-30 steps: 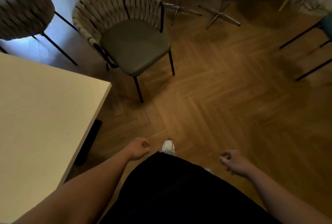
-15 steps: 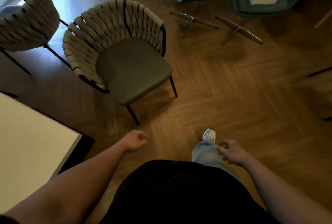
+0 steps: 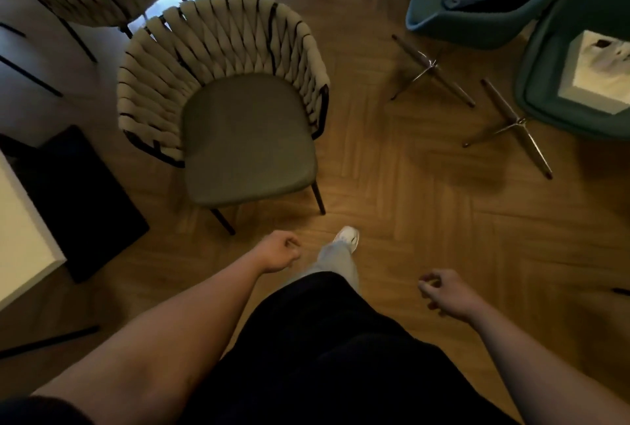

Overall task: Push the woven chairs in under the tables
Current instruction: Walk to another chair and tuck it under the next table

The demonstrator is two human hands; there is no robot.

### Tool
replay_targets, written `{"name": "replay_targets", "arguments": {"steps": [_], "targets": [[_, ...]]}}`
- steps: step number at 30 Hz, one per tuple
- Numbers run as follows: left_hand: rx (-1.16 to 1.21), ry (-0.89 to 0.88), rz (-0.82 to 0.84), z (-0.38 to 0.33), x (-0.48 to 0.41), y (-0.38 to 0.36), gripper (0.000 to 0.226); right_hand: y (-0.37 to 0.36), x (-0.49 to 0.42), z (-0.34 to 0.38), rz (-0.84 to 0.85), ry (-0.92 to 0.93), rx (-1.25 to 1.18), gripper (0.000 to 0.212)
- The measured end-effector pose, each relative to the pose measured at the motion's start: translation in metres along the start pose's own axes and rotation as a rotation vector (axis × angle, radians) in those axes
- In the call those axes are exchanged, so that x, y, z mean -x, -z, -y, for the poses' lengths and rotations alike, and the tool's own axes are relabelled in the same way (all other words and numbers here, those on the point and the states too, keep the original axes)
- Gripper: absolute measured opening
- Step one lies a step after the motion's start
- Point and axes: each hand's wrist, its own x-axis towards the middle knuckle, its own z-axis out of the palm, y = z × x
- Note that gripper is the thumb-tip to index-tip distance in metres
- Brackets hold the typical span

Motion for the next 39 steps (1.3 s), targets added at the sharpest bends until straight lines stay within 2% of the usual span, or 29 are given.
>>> {"name": "replay_targets", "arguments": {"steps": [6, 15, 20, 26, 32, 35, 39], "targets": [[0.11, 0.084, -0.087, -0.08, -0.091, 0.035, 0.034, 0.121, -0.077, 0.075, -0.012, 0.079, 0.215, 0.034], [0.361, 0.123, -0.278, -0.182, -0.178, 0.114, 0.033, 0.27, -0.163, 0.259, 0.007, 0.308, 0.522, 0.027], [0.52, 0.235, -0.384, -0.213, -0.212, 0.138, 0.033, 0.323, -0.22, 0.355, 0.111, 0.437, 0.73, 0.029], [0.795, 0.448, -0.543, -0.251, -0.249, 0.125, 0.033, 0.389, -0.295, 0.449, 0.266, 0.55, 1.052, 0.032], [1.115, 0.575, -0.658, -0.332, -0.303, 0.114, 0.029, 0.47, -0.356, 0.552, 0.329, 0.637, 1.285, 0.026], [1.252, 0.577, -0.69, -0.365, -0.328, 0.125, 0.024, 0.484, -0.376, 0.6, 0.335, 0.646, 1.369, 0.016], [1.419, 0.589, -0.733, -0.382, -0.36, 0.151, 0.019, 0.462, -0.392, 0.667, 0.408, 0.699, 1.509, 0.008]]}}
